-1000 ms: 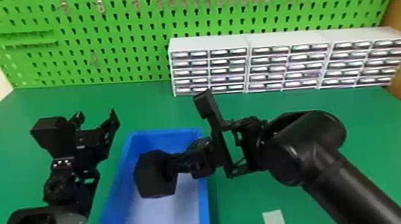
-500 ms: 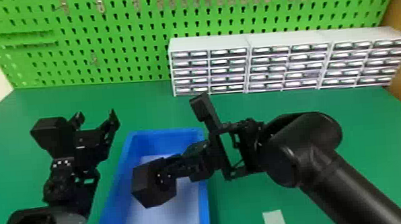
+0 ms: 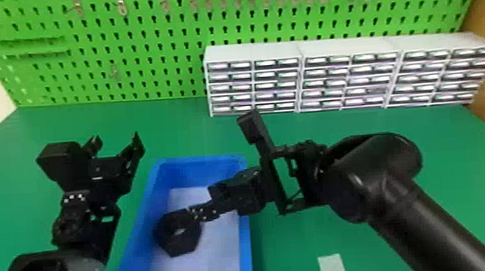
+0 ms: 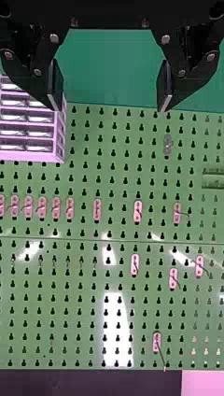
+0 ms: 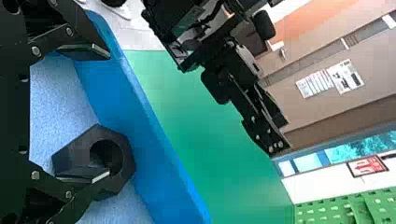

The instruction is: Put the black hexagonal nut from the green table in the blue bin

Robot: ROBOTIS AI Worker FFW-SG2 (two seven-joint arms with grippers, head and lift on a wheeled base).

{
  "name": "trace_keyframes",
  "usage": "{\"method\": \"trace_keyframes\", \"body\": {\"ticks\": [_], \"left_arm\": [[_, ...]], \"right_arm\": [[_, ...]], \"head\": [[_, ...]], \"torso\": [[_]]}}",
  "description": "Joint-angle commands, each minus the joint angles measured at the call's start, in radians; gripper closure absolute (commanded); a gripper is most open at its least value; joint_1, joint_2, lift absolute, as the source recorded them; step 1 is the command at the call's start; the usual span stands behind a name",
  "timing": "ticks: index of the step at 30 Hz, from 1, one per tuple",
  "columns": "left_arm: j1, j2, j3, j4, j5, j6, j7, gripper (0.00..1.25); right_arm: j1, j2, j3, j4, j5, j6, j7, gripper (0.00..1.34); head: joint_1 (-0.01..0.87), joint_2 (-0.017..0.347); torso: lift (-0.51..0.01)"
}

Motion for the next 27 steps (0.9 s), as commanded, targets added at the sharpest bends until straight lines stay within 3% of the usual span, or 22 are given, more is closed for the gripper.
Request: {"method": "trace_keyframes", "body": {"ticks": [1, 13, 23, 27], "left_arm": [[0.000, 0.000, 0.000, 0.000, 0.000, 0.000, 0.000, 0.46], [0.003, 0.000, -0.003, 0.000, 0.000, 0.000, 0.000, 0.46], [0.004, 0.000, -0.009, 0.002, -0.002, 0.000, 0.001, 0.46], [0.004, 0.000, -0.012, 0.003, 0.000, 0.000, 0.001, 0.46]], "right_arm": [[0.034, -0.001, -0.094, -0.002, 0.026, 0.002, 0.001, 0.39], [0.117, 0.036, -0.441, -0.041, 0.160, -0.005, 0.001, 0.39], [0.158, 0.041, -0.603, -0.100, 0.285, -0.117, -0.002, 0.39], [0.196, 0.048, -0.660, -0.132, 0.285, -0.183, -0.065, 0.39]], "head": [[0.657, 0.057], [0.657, 0.057], [0.657, 0.057], [0.657, 0.057]], "torso": [[-0.095], [-0.095], [-0.095], [-0.095]]}}
